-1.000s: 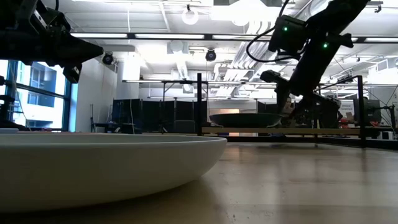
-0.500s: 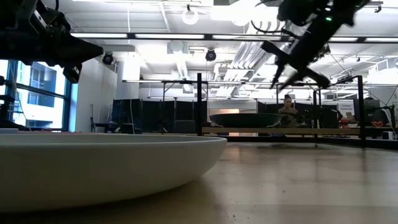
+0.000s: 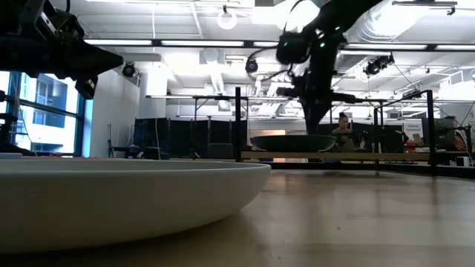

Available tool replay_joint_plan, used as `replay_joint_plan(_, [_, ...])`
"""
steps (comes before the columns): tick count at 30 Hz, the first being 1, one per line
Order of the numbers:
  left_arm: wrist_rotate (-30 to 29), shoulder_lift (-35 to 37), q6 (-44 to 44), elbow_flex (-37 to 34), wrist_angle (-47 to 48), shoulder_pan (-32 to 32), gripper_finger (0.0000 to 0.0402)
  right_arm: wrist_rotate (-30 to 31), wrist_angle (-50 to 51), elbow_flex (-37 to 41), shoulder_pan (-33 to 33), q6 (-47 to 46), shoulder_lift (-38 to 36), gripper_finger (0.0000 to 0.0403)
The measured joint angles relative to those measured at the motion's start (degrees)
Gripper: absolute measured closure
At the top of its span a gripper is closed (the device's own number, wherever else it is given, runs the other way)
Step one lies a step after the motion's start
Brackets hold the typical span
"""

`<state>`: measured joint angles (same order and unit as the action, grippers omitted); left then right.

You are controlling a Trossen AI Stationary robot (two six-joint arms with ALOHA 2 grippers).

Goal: Place and stack plates onto a shelf
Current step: Put the green plate on the shelf

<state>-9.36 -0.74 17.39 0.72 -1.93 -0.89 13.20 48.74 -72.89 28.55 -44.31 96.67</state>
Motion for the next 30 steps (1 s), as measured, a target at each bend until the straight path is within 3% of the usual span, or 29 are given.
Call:
replay_joint_plan(6, [0.0,-0.02,-0.01,0.0,-0.02,0.0,0.0401,-1.2,4.21,-5.06,1.17,11.57,6.03,0.0402])
replay_joint_plan(10, [0.0,-0.02,0.0,0.0,-0.02,0.0,0.0401,-2.11,4.28,-5.09,0.77,26.99,6.77,0.0403])
replay_joint_plan(18, [0.0,-0.01,-0.02,0.0,-0.02,0.0,0.0401,2.26,8.53,-5.09,1.08,55.27,6.93,0.0403])
replay_joint_plan(25, [0.0,-0.01,-0.01,0.0,-0.02,0.0,0.0401,1.79,10.42,-5.04,1.81,66.02,7.45,0.0403])
replay_joint_plan(30, [0.02,-0.01,0.0,0.0,0.0,0.0,0.0401,1.4,11.34,-5.04,2.51,66.64,7.51,0.0403])
